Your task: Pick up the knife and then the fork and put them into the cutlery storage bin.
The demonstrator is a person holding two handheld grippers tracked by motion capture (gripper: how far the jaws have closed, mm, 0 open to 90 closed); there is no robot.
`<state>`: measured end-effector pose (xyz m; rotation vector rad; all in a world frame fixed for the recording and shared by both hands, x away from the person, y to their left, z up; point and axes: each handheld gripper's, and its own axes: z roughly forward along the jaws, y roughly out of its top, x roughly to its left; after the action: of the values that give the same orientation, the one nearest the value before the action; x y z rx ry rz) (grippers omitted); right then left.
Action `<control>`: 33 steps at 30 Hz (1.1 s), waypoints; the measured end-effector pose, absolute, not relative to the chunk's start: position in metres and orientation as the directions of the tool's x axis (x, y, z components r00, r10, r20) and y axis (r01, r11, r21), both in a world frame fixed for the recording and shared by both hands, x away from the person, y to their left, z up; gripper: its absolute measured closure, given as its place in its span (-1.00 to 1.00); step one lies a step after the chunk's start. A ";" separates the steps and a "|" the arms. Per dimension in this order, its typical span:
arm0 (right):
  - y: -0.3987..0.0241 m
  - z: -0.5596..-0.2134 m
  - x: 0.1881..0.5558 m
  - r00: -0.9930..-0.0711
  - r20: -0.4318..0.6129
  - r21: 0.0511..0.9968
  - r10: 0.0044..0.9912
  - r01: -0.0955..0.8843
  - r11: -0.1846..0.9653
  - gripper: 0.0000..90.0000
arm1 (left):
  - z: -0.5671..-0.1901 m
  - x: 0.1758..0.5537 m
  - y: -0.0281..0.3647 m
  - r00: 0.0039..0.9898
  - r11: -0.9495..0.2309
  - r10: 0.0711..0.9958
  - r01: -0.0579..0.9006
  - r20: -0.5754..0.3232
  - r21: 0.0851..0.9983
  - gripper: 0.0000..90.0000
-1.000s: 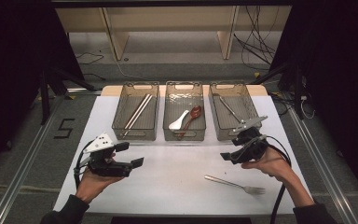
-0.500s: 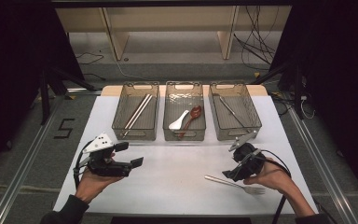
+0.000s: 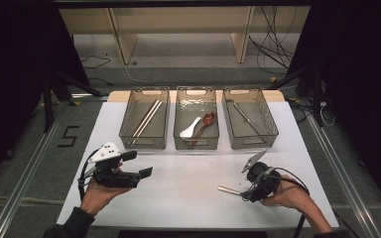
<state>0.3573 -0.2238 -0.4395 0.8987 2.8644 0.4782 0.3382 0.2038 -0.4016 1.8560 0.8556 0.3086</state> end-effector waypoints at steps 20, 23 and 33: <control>-0.218 -0.452 0.352 -0.862 -0.031 0.241 0.506 0.485 0.841 0.52 | -0.402 0.338 0.203 0.717 -0.229 0.678 0.416 -0.163 0.880 -0.66; -0.217 -0.454 0.351 -0.866 -0.038 0.225 0.499 0.479 0.848 0.59 | -0.402 0.338 0.203 0.715 -0.225 0.680 0.417 -0.165 0.881 -0.66; -0.214 -0.454 0.350 -0.876 -0.038 0.207 0.480 0.463 0.862 0.77 | -0.402 0.339 0.203 0.716 -0.230 0.679 0.418 -0.162 0.879 -0.66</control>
<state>0.3504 -0.2142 -0.4545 0.7479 2.9452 0.2938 0.3387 0.2032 -0.4021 1.8637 0.8536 0.3095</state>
